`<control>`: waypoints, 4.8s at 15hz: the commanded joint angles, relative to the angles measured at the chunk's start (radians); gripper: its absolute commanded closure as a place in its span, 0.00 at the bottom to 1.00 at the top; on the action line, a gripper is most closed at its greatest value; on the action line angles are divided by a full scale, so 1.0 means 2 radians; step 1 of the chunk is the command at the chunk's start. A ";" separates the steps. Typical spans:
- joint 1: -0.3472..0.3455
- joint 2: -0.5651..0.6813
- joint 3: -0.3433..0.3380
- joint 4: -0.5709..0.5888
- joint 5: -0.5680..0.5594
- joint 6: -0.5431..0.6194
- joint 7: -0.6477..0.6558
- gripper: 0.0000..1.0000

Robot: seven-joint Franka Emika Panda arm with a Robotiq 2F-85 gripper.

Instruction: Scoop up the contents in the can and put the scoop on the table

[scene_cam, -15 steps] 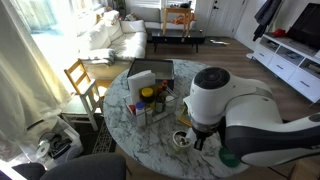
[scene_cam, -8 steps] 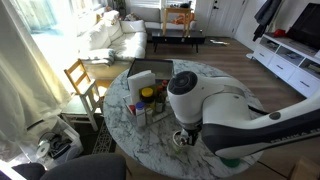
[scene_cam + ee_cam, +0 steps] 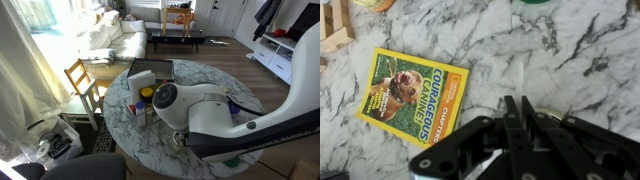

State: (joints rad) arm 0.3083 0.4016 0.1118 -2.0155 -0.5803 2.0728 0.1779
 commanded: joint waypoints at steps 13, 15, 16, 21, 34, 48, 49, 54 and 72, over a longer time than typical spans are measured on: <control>0.022 0.050 0.003 0.066 -0.048 -0.091 -0.008 0.98; 0.019 0.052 0.006 0.069 -0.038 -0.093 -0.014 0.98; 0.018 0.053 0.007 0.071 -0.035 -0.095 -0.017 0.98; 0.016 0.060 0.013 0.088 -0.003 -0.134 -0.046 0.98; 0.028 0.072 0.005 0.102 -0.011 -0.140 0.024 0.98; 0.032 0.076 0.004 0.107 -0.001 -0.145 0.085 0.98; 0.034 0.077 0.003 0.108 -0.002 -0.150 0.086 0.98; 0.033 0.082 0.005 0.115 0.010 -0.162 0.080 0.98; 0.031 0.080 -0.002 0.110 0.025 -0.136 0.130 0.98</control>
State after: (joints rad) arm 0.3677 0.5518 0.1214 -1.7837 -0.5531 1.7542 0.3747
